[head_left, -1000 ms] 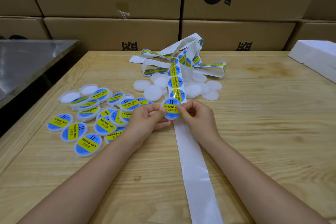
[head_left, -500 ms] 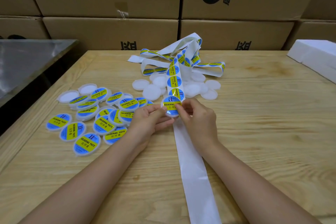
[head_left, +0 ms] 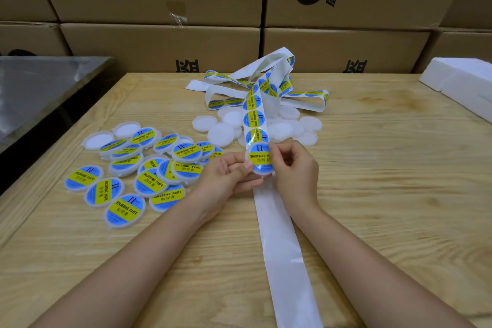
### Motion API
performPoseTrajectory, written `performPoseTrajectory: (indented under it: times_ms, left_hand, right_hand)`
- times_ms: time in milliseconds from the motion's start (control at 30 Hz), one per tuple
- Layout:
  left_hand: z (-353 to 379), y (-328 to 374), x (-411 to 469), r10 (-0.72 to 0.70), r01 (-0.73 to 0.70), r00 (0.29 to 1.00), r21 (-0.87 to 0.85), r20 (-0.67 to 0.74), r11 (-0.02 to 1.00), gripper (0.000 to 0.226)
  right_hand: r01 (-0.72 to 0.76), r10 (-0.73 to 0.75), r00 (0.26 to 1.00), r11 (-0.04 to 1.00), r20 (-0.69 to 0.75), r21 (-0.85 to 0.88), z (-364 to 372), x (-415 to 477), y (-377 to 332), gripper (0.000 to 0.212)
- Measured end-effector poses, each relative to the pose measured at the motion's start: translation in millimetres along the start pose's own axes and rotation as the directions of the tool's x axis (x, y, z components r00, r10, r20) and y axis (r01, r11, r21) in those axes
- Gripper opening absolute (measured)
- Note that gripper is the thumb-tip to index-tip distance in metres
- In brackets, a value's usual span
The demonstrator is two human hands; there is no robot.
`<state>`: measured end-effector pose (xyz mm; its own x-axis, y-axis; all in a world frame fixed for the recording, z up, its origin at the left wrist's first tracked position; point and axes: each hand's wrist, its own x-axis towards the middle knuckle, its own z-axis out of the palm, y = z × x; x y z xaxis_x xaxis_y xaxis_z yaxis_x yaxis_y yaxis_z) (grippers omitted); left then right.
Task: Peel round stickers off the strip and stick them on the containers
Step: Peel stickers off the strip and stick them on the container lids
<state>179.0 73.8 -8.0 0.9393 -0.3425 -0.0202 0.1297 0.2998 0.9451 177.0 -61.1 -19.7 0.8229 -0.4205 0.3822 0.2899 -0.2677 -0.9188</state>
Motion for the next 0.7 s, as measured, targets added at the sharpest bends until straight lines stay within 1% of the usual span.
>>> performPoseTrajectory:
  times_ms: [100,167,300,433,500,600,667,700]
  left_hand:
    - [3,-4,-1,0.042,-0.043,0.999,0.067,0.008,0.997,0.010]
    - [4,-5,-1,0.070,-0.070,0.998,0.090,-0.005,0.994,0.011]
    - [2,-5,-1,0.119,-0.117,0.992,0.061,-0.034,0.991,0.011]
    - [-3,-4,1,0.117,-0.121,0.988,-0.041,-0.103,0.992,0.009]
    - [-6,-2,2,0.106,-0.113,0.987,-0.053,-0.123,0.992,0.013]
    - [-9,0,4,0.095,-0.103,0.989,-0.060,-0.115,0.993,0.018]
    - [-9,0,4,0.092,-0.097,0.990,-0.048,-0.103,0.994,0.019]
    - [-8,0,4,0.091,-0.094,0.991,-0.036,-0.094,0.995,0.020]
  right_hand:
    - [-0.049,0.048,0.998,0.999,-0.035,-0.006,2,0,0,0.029]
    - [-0.071,0.071,0.997,0.997,-0.011,-0.017,4,-2,-2,0.033]
    - [-0.083,0.086,0.988,0.996,0.130,-0.031,5,-5,-3,0.036]
    - [-0.089,0.066,0.959,0.993,0.277,0.072,5,-5,-2,0.028]
    - [-0.046,0.027,0.960,0.997,0.280,0.063,4,-4,-2,0.024]
    - [0.005,-0.023,0.968,0.997,0.251,0.071,2,-3,-3,0.014]
    - [0.024,-0.043,0.973,0.996,0.226,0.085,2,-3,-2,0.007]
    - [0.019,-0.039,0.978,0.995,0.205,0.098,2,-3,-1,0.007]
